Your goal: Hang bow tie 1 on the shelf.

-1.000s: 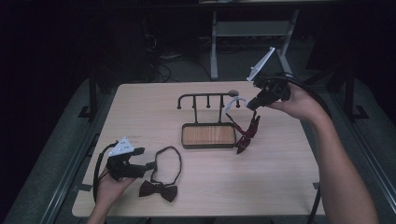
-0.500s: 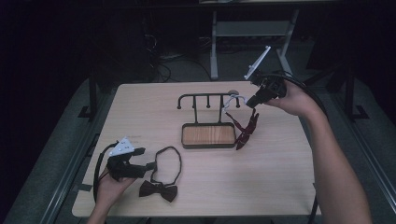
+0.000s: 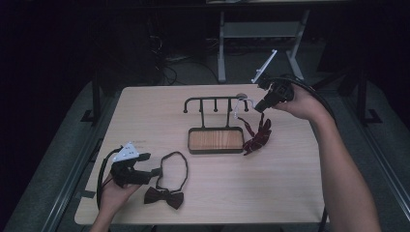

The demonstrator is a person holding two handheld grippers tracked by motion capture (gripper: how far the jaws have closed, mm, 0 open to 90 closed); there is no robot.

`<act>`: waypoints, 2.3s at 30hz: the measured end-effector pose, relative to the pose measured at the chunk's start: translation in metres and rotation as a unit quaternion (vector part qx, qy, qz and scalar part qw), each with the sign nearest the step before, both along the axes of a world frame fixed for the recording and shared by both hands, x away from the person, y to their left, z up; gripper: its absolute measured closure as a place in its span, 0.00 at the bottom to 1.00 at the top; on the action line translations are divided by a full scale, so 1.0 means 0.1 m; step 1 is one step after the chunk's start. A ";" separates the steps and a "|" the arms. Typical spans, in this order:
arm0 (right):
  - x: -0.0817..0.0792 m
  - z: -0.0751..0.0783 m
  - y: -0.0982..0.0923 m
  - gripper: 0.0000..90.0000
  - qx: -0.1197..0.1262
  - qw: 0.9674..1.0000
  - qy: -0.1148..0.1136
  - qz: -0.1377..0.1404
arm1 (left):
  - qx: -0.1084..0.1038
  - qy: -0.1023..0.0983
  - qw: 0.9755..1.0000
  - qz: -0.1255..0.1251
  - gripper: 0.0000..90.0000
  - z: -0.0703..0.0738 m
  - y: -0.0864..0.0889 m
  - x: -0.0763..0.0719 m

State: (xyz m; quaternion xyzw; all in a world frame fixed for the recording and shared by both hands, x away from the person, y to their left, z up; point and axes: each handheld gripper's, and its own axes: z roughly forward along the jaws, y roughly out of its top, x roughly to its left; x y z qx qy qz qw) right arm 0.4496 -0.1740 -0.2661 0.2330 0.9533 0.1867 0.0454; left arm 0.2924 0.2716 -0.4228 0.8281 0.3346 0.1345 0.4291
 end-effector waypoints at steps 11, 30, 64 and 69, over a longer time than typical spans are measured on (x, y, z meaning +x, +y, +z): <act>0.03 -0.09 -0.01 0.93 -0.012 1.000 0.006 -0.011 | 0.000 0.001 1.000 0.001 0.27 0.00 0.00 0.00; -0.15 -0.22 -0.13 0.79 0.004 1.000 0.010 0.000 | 0.003 0.002 1.000 -0.002 0.28 0.00 -0.01 0.00; -0.70 -0.75 -0.32 0.58 0.042 0.999 0.027 0.021 | 0.014 0.005 1.000 -0.005 0.28 -0.03 -0.03 0.00; -0.75 -0.83 -0.35 0.57 0.048 0.998 0.025 0.021 | 0.014 0.005 1.000 -0.005 0.28 -0.03 -0.03 0.00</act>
